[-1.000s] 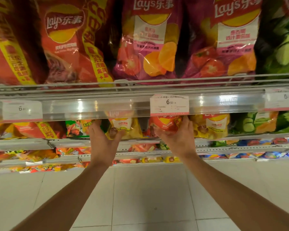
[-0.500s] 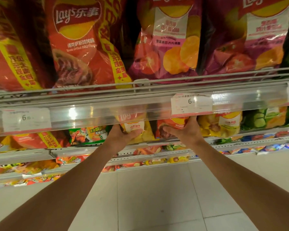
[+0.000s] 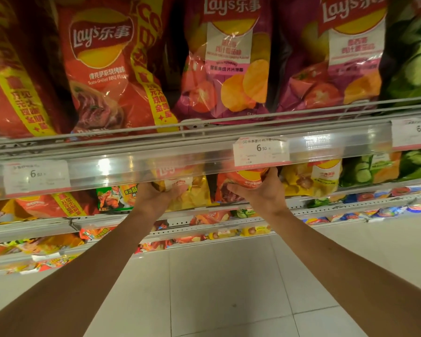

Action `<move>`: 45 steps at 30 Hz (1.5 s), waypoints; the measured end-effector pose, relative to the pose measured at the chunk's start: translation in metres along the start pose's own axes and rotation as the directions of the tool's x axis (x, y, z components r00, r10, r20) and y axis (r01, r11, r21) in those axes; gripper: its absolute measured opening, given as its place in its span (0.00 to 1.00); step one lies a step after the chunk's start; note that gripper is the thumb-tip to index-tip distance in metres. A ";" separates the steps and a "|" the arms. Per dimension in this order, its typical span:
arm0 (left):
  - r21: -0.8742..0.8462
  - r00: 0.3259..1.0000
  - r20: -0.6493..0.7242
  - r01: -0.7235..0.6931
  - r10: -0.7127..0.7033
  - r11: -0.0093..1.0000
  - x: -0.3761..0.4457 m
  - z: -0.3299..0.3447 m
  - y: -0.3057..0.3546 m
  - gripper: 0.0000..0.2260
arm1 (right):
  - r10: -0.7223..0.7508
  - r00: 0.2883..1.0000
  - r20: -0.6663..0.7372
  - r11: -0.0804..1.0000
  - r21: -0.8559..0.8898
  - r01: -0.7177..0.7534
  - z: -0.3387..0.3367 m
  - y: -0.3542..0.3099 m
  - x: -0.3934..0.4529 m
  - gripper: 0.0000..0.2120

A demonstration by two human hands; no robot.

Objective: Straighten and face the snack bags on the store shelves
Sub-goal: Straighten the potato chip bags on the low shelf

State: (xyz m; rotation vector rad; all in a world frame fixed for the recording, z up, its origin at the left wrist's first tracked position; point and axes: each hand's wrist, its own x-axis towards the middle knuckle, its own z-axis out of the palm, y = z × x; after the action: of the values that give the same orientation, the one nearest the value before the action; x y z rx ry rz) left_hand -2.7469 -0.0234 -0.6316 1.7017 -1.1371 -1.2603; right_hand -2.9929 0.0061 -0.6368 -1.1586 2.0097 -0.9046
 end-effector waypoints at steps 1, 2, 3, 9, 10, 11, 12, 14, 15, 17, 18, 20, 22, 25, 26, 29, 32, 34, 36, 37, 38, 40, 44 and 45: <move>-0.006 1.000 -0.002 0.001 -0.001 1.000 -0.001 -0.002 0.000 0.15 | -0.013 1.000 0.003 1.000 0.010 0.013 -0.001 -0.001 -0.004 0.47; -0.011 1.000 -0.004 0.000 0.000 1.000 -0.003 -0.004 0.000 0.16 | -0.027 1.000 0.000 0.999 0.020 0.027 -0.002 -0.001 -0.008 0.47; -0.014 1.000 -0.009 -0.003 0.003 1.000 -0.005 -0.005 0.000 0.17 | -0.039 0.999 -0.004 0.999 0.032 0.040 -0.003 -0.001 -0.012 0.48; -0.028 0.995 -0.096 -0.024 0.021 0.999 -0.020 -0.001 -0.001 0.20 | -0.065 0.998 0.003 0.997 0.041 0.064 -0.011 0.010 -0.041 0.48; -0.036 0.994 -0.106 -0.028 0.024 0.999 -0.022 0.002 0.000 0.20 | -0.055 0.999 -0.003 0.997 0.047 0.055 -0.013 0.014 -0.045 0.48; -0.042 0.993 -0.112 -0.031 0.026 0.999 -0.023 0.005 0.001 0.19 | -0.041 0.999 -0.007 0.997 0.059 0.042 -0.017 0.020 -0.049 0.49; -0.044 0.993 -0.113 -0.034 0.029 0.998 -0.025 0.010 0.003 0.19 | -0.027 1.000 -0.011 0.997 0.073 0.028 -0.022 0.025 -0.053 0.49; -0.045 0.994 -0.102 -0.036 0.031 0.998 -0.027 0.021 0.006 0.20 | -0.002 1.000 -0.014 0.995 0.100 0.003 -0.034 0.039 -0.060 0.50; -0.050 0.995 -0.094 -0.033 0.029 0.998 -0.027 0.028 0.008 0.20 | 0.015 1.000 -0.017 0.993 0.113 -0.013 -0.040 0.046 -0.064 0.49; -0.066 0.996 -0.083 -0.031 0.026 0.997 -0.027 0.046 0.011 0.19 | 0.049 0.998 -0.033 0.990 0.133 -0.044 -0.055 0.062 -0.073 0.48; -0.066 0.997 -0.077 -0.032 0.026 0.997 -0.028 0.056 0.014 0.18 | 0.064 0.997 -0.044 0.989 0.137 -0.057 -0.063 0.070 -0.077 0.48; -0.054 0.997 -0.065 -0.042 0.038 0.998 -0.030 0.077 0.020 0.18 | 0.093 0.993 -0.072 0.986 0.145 -0.081 -0.079 0.085 -0.086 0.47; -0.040 0.997 -0.051 -0.060 0.058 0.997 -0.031 0.097 0.025 0.17 | 0.106 0.989 -0.107 0.984 0.152 -0.089 -0.095 0.098 -0.092 0.46; -0.007 0.997 -0.014 -0.082 0.082 0.997 -0.034 0.126 0.030 0.18 | 0.127 0.981 -0.149 0.981 0.168 -0.102 -0.115 0.113 -0.093 0.46; -0.003 0.996 0.000 -0.088 0.088 0.996 -0.035 0.135 0.031 0.19 | 0.133 0.979 -0.155 0.980 0.171 -0.106 -0.120 0.116 -0.091 0.45; -0.011 0.997 0.027 -0.074 0.074 0.997 -0.035 0.160 0.034 0.25 | 0.134 0.978 -0.159 0.980 0.170 -0.106 -0.129 0.125 -0.086 0.44; -0.042 0.998 0.054 -0.032 0.035 0.999 -0.035 0.179 0.034 0.28 | 0.127 0.978 -0.163 0.982 0.158 -0.101 -0.134 0.132 -0.083 0.44; -0.036 0.995 0.093 -0.016 0.019 0.999 -0.034 0.188 0.032 0.28 | 0.135 0.977 -0.162 0.982 0.155 -0.110 -0.137 0.136 -0.081 0.44; 0.021 0.992 0.126 -0.011 0.008 1.000 -0.034 0.195 0.030 0.28 | 0.145 0.976 -0.159 0.981 0.150 -0.122 -0.140 0.140 -0.080 0.44; 0.042 0.991 0.132 -0.008 0.002 0.999 -0.032 0.197 0.030 0.27 | 0.148 0.976 -0.158 0.981 0.145 -0.126 -0.142 0.142 -0.079 0.44; 0.050 0.991 0.133 -0.001 -0.006 0.999 -0.030 0.198 0.029 0.27 | 0.151 0.976 -0.157 0.981 0.143 -0.129 -0.143 0.143 -0.078 0.44; 0.066 0.990 0.137 0.016 -0.025 0.998 -0.026 0.201 0.028 0.27 | 0.155 0.976 -0.156 0.981 0.139 -0.134 -0.145 0.146 -0.076 0.45; 0.146 0.986 0.154 0.043 -0.066 0.988 -0.021 0.202 0.030 0.26 | 0.157 0.976 -0.152 0.981 0.139 -0.136 -0.139 0.141 -0.077 0.45; 0.157 0.982 0.172 0.044 -0.071 0.987 -0.021 0.200 0.032 0.27 | 0.157 0.977 -0.141 0.980 0.142 -0.137 -0.136 0.138 -0.078 0.45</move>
State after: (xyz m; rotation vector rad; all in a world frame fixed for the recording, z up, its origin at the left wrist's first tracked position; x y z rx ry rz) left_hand -2.9503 -0.0243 -0.6482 1.7720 -1.3266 -1.4156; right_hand -3.1316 0.1609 -0.6582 -0.8793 2.0907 -1.0587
